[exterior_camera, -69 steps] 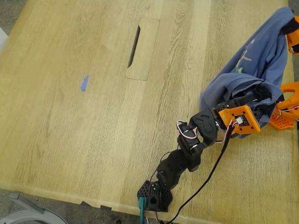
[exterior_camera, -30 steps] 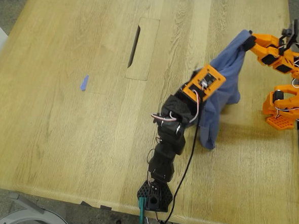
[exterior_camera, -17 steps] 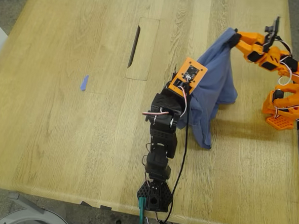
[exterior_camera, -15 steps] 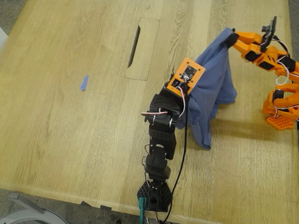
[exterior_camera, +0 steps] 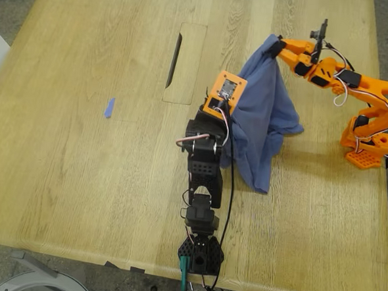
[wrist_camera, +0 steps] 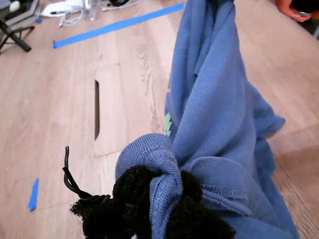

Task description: Fold a T-shirt

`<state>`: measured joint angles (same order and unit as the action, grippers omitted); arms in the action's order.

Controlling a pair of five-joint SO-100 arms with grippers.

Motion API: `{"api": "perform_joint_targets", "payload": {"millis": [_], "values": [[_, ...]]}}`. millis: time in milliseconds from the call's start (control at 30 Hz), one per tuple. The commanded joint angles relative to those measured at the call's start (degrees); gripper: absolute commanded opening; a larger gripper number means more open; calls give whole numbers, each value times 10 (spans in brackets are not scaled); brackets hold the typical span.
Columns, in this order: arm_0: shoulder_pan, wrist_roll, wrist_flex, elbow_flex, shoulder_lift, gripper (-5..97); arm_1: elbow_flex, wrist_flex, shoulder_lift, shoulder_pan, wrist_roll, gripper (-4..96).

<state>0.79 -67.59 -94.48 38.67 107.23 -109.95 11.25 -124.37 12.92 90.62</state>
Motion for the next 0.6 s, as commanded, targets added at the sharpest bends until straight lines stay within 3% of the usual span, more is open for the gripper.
{"api": "perform_joint_targets", "payload": {"millis": [0, 167, 567], "values": [[-18, 3, 88, 104, 121, -1, 75, 18, 15, 25, -4, 0], [-31, 0, 192, 227, 168, -1, 114, 25, 63, 41, -4, 0], [-103, -2, 323, 316, 171, -1, 218, 20, 214, 85, -6, 0]]}}
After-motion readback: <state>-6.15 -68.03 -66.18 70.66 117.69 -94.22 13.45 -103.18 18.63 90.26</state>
